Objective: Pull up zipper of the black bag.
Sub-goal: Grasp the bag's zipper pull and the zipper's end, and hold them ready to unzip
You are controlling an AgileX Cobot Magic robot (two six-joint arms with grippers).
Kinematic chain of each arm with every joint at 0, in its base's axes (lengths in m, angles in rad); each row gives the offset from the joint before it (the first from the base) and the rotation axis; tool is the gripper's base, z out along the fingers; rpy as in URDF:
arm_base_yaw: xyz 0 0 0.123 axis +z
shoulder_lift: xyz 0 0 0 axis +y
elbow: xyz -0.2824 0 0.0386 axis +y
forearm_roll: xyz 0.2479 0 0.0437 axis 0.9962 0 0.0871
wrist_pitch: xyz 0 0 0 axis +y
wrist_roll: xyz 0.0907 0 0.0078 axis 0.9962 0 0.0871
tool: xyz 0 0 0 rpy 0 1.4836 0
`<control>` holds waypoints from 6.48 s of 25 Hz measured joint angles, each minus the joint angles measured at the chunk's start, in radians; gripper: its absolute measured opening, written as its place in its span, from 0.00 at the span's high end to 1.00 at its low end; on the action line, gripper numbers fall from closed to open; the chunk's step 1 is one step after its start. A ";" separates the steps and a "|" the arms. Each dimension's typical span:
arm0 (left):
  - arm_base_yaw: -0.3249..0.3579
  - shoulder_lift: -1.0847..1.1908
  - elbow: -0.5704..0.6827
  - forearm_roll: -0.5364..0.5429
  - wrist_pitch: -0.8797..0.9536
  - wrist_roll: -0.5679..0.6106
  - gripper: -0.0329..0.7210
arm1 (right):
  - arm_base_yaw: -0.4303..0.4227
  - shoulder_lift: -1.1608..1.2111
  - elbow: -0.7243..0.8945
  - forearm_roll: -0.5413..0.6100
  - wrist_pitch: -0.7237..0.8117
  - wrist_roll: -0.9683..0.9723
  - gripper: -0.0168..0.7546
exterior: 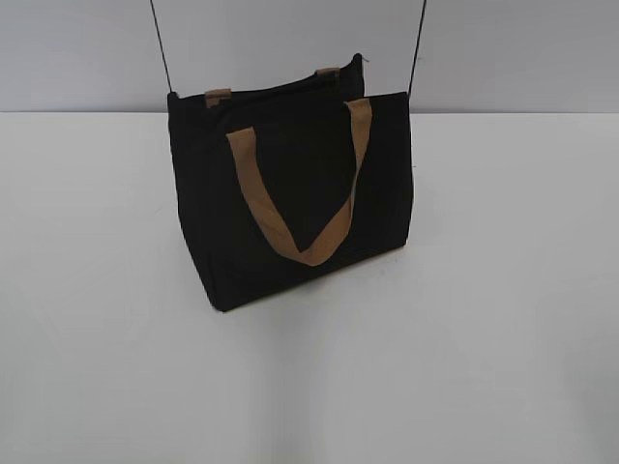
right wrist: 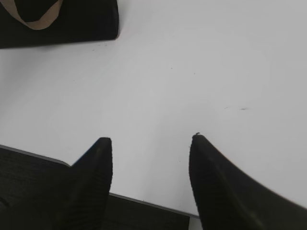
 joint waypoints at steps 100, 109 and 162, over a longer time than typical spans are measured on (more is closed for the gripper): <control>-0.351 2.099 0.065 0.392 -2.273 -0.054 0.56 | 0.000 0.000 0.000 0.000 0.000 0.001 0.46; -0.351 2.102 0.034 0.396 -2.278 -0.169 0.51 | 0.000 0.000 0.000 0.000 0.000 0.001 0.46; -0.352 2.141 -0.046 0.368 -2.281 -0.233 0.69 | 0.000 0.000 0.000 0.000 0.000 0.001 0.46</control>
